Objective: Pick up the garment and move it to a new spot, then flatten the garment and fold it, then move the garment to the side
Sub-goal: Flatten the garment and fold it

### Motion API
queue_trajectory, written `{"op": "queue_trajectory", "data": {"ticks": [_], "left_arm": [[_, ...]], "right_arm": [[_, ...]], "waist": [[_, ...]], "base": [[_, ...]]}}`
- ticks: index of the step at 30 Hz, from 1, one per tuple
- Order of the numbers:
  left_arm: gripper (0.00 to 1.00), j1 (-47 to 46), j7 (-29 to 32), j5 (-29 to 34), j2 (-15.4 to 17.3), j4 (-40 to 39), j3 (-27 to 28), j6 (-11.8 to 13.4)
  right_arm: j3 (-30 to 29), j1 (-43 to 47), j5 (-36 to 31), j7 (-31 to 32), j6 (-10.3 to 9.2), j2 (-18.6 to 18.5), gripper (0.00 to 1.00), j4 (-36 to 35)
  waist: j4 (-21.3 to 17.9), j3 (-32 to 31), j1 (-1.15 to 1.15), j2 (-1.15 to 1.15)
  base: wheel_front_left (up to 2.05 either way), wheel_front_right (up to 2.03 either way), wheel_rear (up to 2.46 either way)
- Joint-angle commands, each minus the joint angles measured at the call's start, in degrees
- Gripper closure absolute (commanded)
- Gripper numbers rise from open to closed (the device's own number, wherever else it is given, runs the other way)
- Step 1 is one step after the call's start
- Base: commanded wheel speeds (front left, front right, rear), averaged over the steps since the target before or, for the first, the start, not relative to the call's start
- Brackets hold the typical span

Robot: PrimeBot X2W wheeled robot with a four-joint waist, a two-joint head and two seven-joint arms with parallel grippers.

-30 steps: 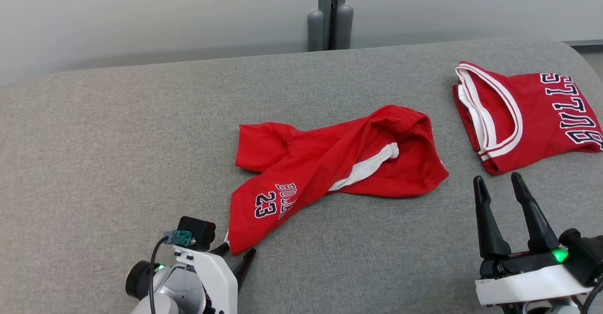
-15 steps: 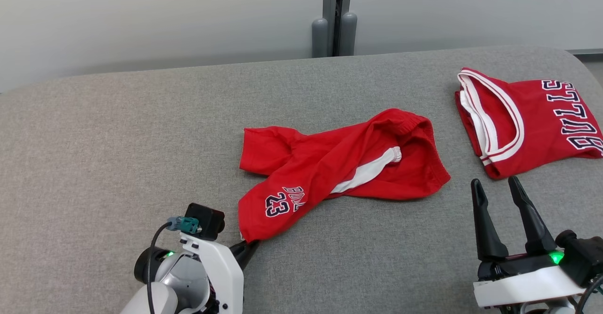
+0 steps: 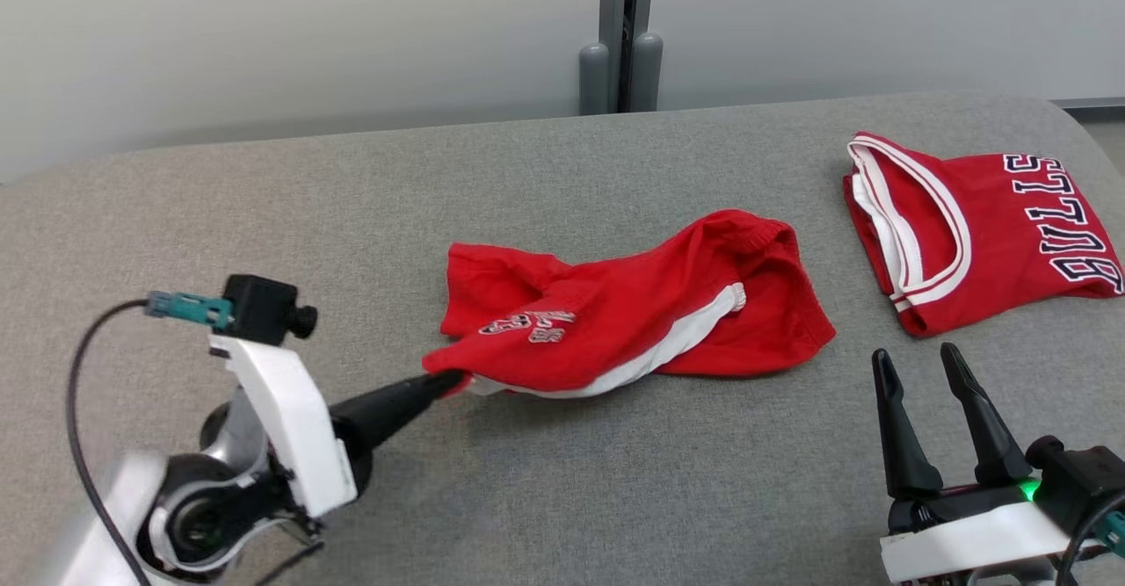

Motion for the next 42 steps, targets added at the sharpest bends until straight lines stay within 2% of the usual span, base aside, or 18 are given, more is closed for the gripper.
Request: {"op": "queue_trajectory", "data": {"ticks": [1, 2, 8, 12, 17, 18, 19, 20, 21, 29, 34, 38, 42], "left_arm": [[1.00, -1.6, 2.0, -3.9, 1.3, 1.8, 1.6, -0.1], [1.00, -3.4, 4.6, -8.3, 1.9, 5.2, 3.6, 0.0], [1.00, -9.3, 10.1, -16.7, 1.9, 19.8, 7.7, 2.6], [1.00, -13.6, 11.0, -19.6, 0.6, 28.8, 9.6, 4.4], [1.00, -18.4, 10.6, -18.7, -0.2, 38.2, 9.4, 5.6], [0.91, -19.2, 10.5, -18.5, -0.4, 39.6, 9.1, 5.8], [0.57, -20.0, 10.3, -18.1, -0.3, 41.2, 9.0, 6.1], [0.12, -20.7, 9.9, -17.5, 0.0, 42.7, 8.8, 5.9], [0.00, -21.4, 9.8, -17.1, 0.1, 44.0, 8.6, 5.8], [0.00, -24.9, 7.1, -14.2, 1.2, 49.8, 7.3, 2.5], [0.00, -26.2, 3.1, -11.9, 1.8, 49.6, 6.6, 0.4], [0.00, -25.2, -2.6, -8.9, 3.1, 45.0, 5.1, -0.1], [0.00, -21.2, -11.1, -4.3, 4.3, 35.8, 2.1, 0.0]], "right_arm": [[-0.1, -0.5, 0.0, 0.2, 0.05, -0.5, 0.00, 0.4], [0.1, -0.6, 0.1, 0.7, 0.05, -0.6, 0.00, 0.7], [0.8, -1.4, 0.6, 1.9, 0.05, -0.6, 0.00, 1.4], [0.8, -1.8, 0.7, 2.5, 0.05, -0.5, 0.00, 2.2], [1.4, -2.5, 0.8, 3.2, 0.05, -0.5, 0.00, 2.8], [1.5, -2.7, 0.9, 3.3, 0.05, -0.5, 0.00, 2.9], [1.5, -2.9, 0.9, 3.5, 0.05, -0.5, 0.00, 3.1], [1.6, -3.0, 0.9, 3.5, 0.05, -0.5, 0.00, 3.1], [1.7, -3.2, 0.9, 3.5, 0.05, -0.5, 0.00, 3.2], [1.5, -3.1, 0.8, 3.5, 0.05, -0.3, 0.00, 4.1], [1.3, -3.1, 0.5, 3.2, 0.05, -0.2, 0.00, 4.2], [1.2, -3.1, 0.4, 3.0, 0.05, -0.5, 0.00, 3.9], [0.9, -3.1, 0.3, 2.7, 0.05, -0.8, 0.00, 3.5]], "waist": [[-0.3, 0.0, 0.00, 0.00], [-0.8, 0.1, 0.00, 0.00], [-2.7, 0.9, 0.00, 0.00], [-3.5, 1.5, 0.00, 0.00], [-4.4, 2.1, 0.00, 0.00], [-4.5, 2.2, 0.00, 0.00], [-4.7, 2.3, 0.00, 0.00], [-4.8, 2.4, 0.00, 0.00], [-4.9, 2.6, 0.00, 0.00], [-4.7, 2.8, 0.00, 0.00], [-3.4, 2.3, 0.00, 0.00], [-2.3, 2.0, 0.00, 0.00], [-1.2, 2.0, 0.00, 0.00]], "base": [[0.00, 0.00, 0.00], [0.00, 0.00, 0.00], [0.00, 0.00, 0.00], [0.00, 0.00, 0.00], [0.00, 0.00, 0.00], [0.00, 0.00, 0.00], [0.00, 0.00, 0.00], [0.00, 0.00, 0.00], [0.00, 0.00, 0.00], [0.00, 0.00, 0.00], [0.00, 0.00, 0.00], [0.00, 0.00, 0.00], [0.00, 0.00, 0.00]]}}
